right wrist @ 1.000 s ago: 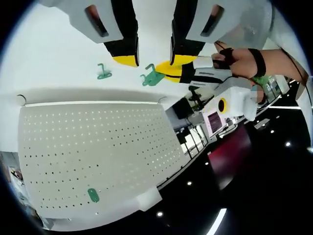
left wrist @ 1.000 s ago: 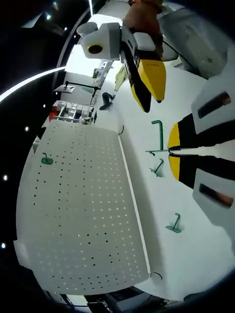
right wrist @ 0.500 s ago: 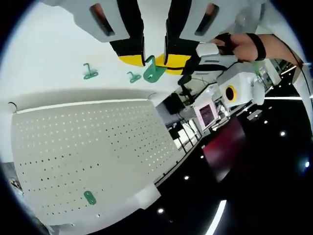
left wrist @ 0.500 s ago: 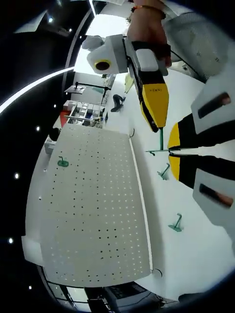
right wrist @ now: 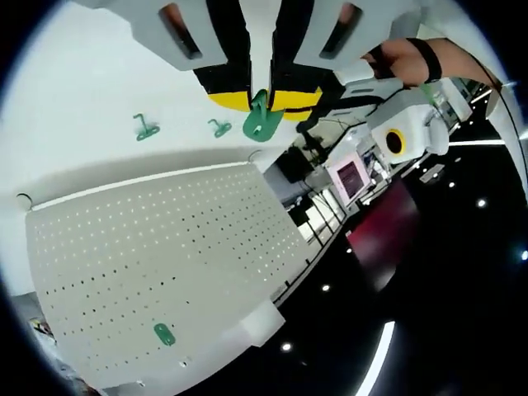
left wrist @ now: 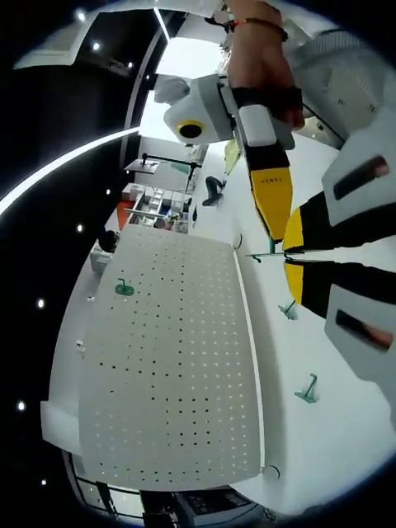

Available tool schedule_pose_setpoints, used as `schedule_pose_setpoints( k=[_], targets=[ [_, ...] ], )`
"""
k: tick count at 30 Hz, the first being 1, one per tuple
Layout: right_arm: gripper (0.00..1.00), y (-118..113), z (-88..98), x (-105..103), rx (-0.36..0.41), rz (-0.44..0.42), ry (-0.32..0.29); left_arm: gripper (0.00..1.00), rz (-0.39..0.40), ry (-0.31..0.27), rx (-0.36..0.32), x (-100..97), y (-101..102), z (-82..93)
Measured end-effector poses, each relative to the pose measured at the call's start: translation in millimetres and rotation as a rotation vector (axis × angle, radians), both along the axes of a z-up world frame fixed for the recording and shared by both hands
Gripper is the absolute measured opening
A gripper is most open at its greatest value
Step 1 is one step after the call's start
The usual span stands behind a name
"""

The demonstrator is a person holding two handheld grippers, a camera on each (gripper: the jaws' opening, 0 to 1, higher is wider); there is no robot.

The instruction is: Insert the hook assembly into the mounting plate slot until the hook locks in place.

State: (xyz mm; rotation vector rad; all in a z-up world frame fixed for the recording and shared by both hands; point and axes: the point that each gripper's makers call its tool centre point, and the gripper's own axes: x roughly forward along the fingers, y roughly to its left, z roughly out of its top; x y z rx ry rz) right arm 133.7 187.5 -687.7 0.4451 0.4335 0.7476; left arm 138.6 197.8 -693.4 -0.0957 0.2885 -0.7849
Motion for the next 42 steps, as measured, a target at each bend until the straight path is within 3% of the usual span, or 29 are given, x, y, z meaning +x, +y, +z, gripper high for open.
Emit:
schedule_pose_setpoints(
  k=[10, 14, 22, 26, 32, 42],
  targets=[
    [0.02, 16.8, 9.3, -4.9, 0.029, -0.043, 0.046, 0.04, -0.031, 0.001, -0.045, -1.4, 15.4, 6.3],
    [0.01, 23.1, 11.9, -4.5, -0.051, -0.071, 0.005, 0.05, -0.036, 0.026, -0.072, 0.0, 20.6, 6.7],
    [0.01, 30.4, 21.6, -3.9, -0.098, -0.100, -0.026, 0.07, -0.083, 0.016, -0.126, -1.6, 31.7, 20.6],
    [0.01, 29.9, 26.8, -2.8, -0.122, -0.121, -0.050, 0.08, -0.111, -0.006, -0.120, -5.0, 32.9, 24.7],
    [0.01, 22.0, 36.3, 1.7, -0.174, -0.171, -0.100, 0.10, -0.125, 0.012, -0.122, -9.2, 37.1, 21.7],
    [0.01, 4.7, 50.7, 13.6, -0.209, -0.236, -0.139, 0.20, -0.166, -0.032, -0.087, -16.3, 39.0, 25.6]
  ],
)
